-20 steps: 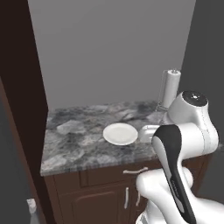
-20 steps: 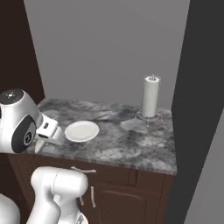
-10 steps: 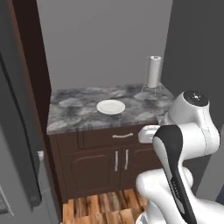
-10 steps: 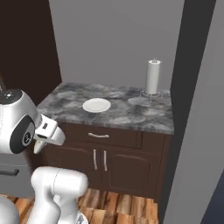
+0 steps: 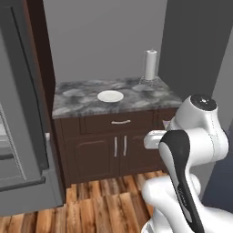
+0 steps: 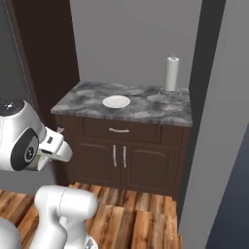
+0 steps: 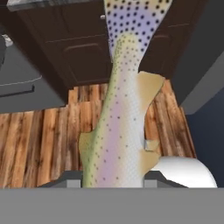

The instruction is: Place the fish on the counter behind the older fish on the same shelf of the fridge to maintain FIFO order. Close the fridge door when finished.

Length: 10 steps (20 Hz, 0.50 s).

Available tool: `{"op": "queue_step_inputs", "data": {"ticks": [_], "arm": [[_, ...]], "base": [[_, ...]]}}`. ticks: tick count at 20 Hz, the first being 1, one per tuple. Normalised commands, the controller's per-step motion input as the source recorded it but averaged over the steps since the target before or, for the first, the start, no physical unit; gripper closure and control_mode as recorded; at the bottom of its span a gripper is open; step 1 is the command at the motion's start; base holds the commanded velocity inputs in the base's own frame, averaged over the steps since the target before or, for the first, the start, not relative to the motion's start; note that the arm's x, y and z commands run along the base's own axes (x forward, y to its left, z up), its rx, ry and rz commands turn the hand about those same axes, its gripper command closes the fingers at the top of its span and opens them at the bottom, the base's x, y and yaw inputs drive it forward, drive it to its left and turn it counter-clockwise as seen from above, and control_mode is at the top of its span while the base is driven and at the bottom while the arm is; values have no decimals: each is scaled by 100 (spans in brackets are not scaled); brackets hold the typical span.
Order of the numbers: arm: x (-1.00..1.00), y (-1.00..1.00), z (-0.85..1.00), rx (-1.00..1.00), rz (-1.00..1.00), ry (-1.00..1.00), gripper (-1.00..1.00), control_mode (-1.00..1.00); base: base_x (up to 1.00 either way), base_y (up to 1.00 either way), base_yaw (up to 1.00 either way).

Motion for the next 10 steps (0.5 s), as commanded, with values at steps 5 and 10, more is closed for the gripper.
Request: {"op": "queue_step_inputs", "data": {"ticks": [5, 10], "arm": [[0, 0, 0, 0, 0, 0, 100, 100], [0, 0, 0, 0, 0, 0, 100, 100]], "base": [[-71, 22, 0], [-57, 75, 0]]}}
